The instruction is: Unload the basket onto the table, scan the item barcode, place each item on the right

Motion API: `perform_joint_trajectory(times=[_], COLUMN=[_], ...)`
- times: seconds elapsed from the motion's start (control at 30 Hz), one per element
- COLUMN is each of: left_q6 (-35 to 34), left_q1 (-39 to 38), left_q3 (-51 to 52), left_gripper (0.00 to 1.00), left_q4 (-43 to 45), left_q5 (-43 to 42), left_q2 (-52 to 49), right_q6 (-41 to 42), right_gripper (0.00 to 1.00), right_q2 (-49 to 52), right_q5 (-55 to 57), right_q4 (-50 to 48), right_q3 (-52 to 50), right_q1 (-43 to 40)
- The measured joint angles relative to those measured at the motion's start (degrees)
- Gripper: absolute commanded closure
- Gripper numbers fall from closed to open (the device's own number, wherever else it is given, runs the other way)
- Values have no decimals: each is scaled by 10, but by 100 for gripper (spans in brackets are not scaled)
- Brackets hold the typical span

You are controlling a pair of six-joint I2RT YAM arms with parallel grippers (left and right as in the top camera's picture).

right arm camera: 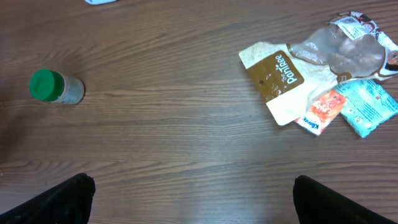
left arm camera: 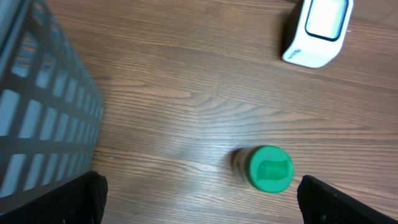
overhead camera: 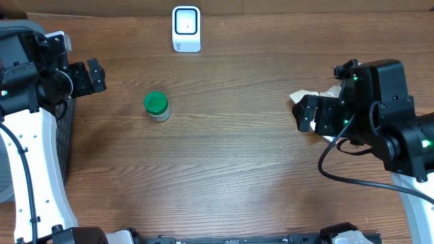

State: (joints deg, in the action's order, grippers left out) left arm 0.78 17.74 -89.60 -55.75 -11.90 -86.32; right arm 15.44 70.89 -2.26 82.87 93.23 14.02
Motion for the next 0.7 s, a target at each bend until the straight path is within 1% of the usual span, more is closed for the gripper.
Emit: perform_joint_trajectory(times=[0.13, 0.17, 0.23, 0.3, 0.33, 0.37, 0.4, 0.53, 0.7], left_q6=[-5, -6, -5, -4, -2, -2, 0, 3, 3], left_q1=[0, 0, 0, -1, -3, -5, -9, -24, -43], left_q3=[0, 0, 0, 0, 2, 5, 8, 23, 40], left_gripper=[0, 11, 38, 58, 69, 84, 96, 96, 96], left_q4=[-1, -3, -11, -19, -19, -19, -19, -16, -13], left_q5=[-19, -24, -34, -40, -40, -40, -40, -37, -30], left_q2=[0, 0, 0, -1, -1, -1, -2, -23, -78], right_q6=[0, 0, 0, 0, 0, 0, 0, 0, -3], right_gripper=[0, 0, 0, 0, 0, 0, 0, 0, 0], right_q2=[2, 5, 14, 28, 36, 45, 52, 68, 68], right_q5=[-8, -12, -16, -19, -20, -20, -21, -21, -20], right_q4=[-20, -23, -25, -26, -26, -26, -26, -22, -19], right_q3=[0, 0, 0, 0, 0, 0, 0, 0, 0], right_q1=[0, 0, 0, 0, 0, 0, 0, 0, 0])
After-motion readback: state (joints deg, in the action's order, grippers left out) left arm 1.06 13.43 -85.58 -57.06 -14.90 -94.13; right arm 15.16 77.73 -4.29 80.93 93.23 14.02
